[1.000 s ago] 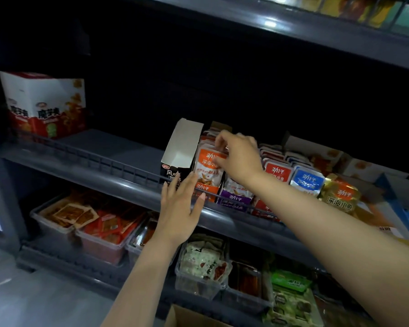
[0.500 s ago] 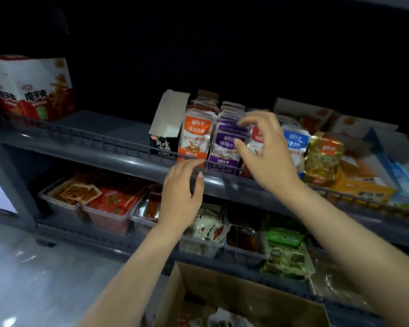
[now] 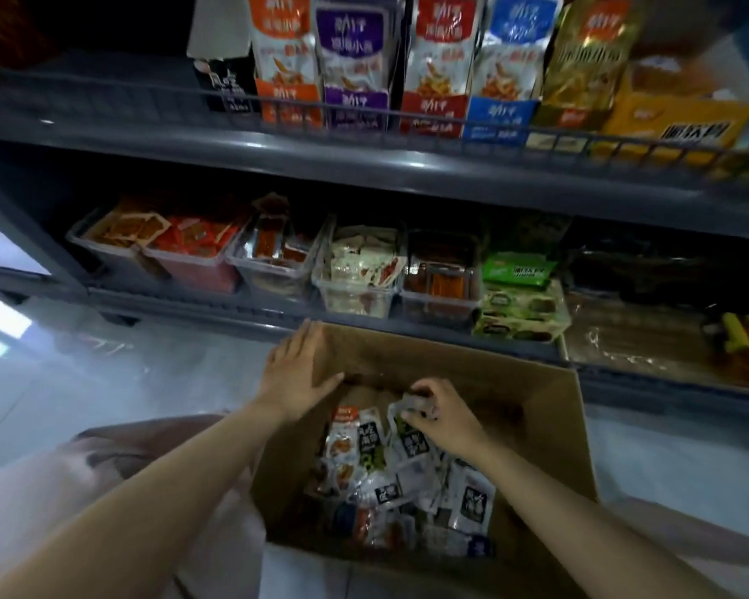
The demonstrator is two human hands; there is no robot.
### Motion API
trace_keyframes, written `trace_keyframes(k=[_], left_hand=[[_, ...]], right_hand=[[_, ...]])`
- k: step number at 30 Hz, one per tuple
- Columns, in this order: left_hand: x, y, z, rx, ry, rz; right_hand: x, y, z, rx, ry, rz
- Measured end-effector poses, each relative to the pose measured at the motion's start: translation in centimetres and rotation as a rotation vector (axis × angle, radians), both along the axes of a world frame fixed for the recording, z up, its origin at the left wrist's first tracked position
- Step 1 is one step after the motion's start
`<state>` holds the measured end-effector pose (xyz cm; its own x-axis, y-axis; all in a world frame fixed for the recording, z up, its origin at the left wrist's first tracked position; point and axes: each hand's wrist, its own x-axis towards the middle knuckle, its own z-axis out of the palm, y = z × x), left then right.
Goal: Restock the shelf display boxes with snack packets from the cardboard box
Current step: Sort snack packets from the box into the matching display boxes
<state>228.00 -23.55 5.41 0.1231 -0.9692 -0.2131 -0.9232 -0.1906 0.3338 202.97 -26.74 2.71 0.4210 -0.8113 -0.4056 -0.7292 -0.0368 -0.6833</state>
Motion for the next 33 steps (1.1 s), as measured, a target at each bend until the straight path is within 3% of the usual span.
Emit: trace_keyframes(k=[5, 9, 18, 22, 29, 33], left_hand=[[1.7, 3.6, -2.5, 0.131, 0.1, 0.183], [2.6, 5.2, -4.1, 0.177, 0.177, 0.288], [2.8, 0.6, -5.7, 0.141, 0.351, 0.285], [2.9, 0.4, -6.5, 0.092, 0.369, 0.328], [3.1, 0.8, -7.2, 0.032, 0.407, 0.332], [3.2, 0.7, -7.4, 0.037, 0.399, 0.34]], right_hand=[[1.9, 1.3, -8.3, 0.4, -0.058, -0.086], [3.9, 2.4, -13.0, 0.559, -0.076, -0.084], [7.6, 2.4, -19.4, 0.527, 0.013, -0.159], [10.3, 4.0, -20.9, 0.47, -0.08, -0.372], [14.0, 5.8, -20.8, 0.25, 0.359, -0.482], [14.8, 5.5, -22.1, 0.233, 0.384, -0.536]])
